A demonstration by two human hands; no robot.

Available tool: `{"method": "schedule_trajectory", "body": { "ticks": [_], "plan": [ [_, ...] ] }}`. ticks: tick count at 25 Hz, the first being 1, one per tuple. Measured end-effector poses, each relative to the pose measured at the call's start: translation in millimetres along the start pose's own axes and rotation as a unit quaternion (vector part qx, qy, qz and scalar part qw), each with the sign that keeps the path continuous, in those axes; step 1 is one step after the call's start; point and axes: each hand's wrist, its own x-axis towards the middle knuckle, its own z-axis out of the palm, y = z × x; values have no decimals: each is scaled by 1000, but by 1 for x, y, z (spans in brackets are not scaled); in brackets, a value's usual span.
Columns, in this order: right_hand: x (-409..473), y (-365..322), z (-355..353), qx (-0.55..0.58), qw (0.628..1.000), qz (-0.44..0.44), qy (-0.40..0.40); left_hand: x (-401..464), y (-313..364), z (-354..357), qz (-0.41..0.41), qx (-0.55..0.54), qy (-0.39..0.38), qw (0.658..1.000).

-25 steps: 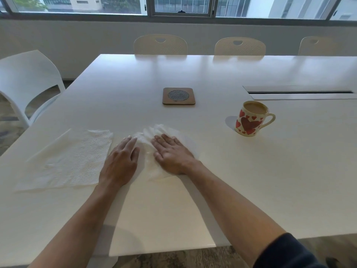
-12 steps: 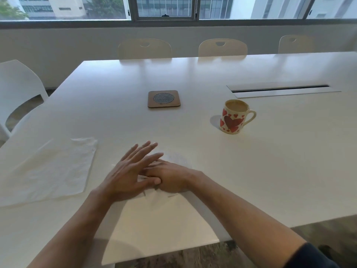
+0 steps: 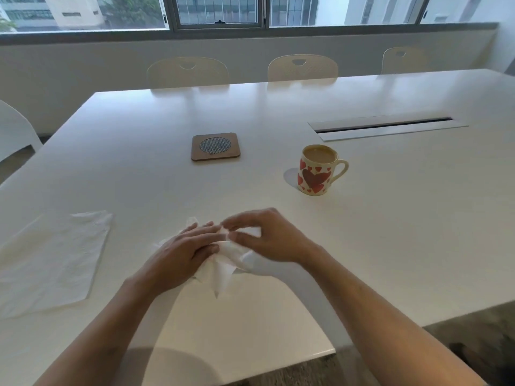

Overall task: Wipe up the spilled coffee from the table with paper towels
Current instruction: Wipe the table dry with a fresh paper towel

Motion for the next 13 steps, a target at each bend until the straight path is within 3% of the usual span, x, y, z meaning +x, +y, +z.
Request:
{"method": "schedule_trajectory", "body": {
  "ticks": [5, 9, 13],
  "plan": [
    [-25, 27, -68, 92, 964, 113, 222, 16, 11, 9, -45, -1, 67, 997],
    [-47, 61, -105, 93, 898, 176, 394, 39, 26, 15, -126, 12, 146, 981],
    [-54, 96, -128, 81, 842, 240, 477, 62, 43, 25, -181, 35, 161, 970]
  ]
}}
